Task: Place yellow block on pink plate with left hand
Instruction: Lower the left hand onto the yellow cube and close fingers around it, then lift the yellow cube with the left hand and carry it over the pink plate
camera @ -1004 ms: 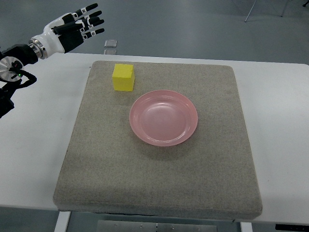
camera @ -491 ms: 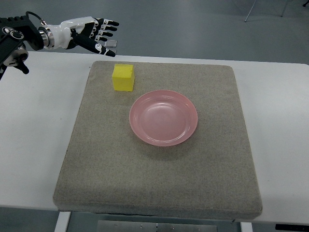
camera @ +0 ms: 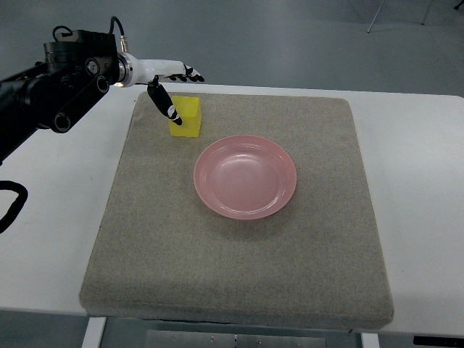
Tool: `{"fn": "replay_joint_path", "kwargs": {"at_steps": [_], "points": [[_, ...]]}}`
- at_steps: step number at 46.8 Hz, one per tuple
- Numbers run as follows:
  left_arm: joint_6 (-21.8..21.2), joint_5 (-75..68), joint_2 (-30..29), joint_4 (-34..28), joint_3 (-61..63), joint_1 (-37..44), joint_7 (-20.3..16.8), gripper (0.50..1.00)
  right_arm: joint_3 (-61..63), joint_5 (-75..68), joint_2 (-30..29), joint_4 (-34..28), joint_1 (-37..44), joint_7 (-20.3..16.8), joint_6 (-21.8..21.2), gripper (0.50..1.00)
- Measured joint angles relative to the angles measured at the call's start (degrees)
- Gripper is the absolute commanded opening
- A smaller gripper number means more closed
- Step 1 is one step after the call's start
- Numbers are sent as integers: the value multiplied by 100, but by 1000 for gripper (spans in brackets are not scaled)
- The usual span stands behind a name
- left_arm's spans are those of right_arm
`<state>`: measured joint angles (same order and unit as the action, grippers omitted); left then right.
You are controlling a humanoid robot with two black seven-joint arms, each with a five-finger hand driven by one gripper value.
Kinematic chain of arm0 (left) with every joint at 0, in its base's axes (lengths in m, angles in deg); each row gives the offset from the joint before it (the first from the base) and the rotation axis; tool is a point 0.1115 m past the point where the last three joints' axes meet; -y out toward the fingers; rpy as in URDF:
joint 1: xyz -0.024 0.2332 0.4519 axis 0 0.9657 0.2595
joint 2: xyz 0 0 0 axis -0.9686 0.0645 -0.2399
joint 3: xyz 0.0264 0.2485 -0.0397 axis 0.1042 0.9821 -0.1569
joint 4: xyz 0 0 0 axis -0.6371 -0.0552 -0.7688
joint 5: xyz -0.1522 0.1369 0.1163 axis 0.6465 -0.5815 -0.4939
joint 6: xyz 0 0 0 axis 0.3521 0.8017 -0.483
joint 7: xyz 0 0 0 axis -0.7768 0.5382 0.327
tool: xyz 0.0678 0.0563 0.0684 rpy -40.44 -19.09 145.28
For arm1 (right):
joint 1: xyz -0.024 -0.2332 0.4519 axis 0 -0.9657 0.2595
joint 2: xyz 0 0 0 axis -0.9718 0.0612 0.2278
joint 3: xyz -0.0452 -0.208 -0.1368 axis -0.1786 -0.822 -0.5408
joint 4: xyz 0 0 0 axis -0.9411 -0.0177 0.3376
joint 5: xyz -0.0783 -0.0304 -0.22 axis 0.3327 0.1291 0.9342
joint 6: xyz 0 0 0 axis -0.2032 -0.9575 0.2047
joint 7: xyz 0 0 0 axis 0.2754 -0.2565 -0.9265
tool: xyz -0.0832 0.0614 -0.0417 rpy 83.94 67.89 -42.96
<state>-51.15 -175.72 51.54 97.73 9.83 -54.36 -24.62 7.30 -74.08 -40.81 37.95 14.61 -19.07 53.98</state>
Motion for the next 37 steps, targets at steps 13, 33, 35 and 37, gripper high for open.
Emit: {"fn": "replay_joint_path", "kwargs": {"at_steps": [13,33,35,37], "points": [[-482,-23,280,-288,509,16,8,949,0,0,0,0,0,0,0,924],[-485,-59,319,-405,728,0,53,600,0,0,0,0,0,0,0,924],[-492,-59,312,-403,729,-6,54,589,1,0,0,0,0,0,0,924],[-517,-54,298,-386,729,-23,54,589,1,0,0,0,0,0,0,924]]}}
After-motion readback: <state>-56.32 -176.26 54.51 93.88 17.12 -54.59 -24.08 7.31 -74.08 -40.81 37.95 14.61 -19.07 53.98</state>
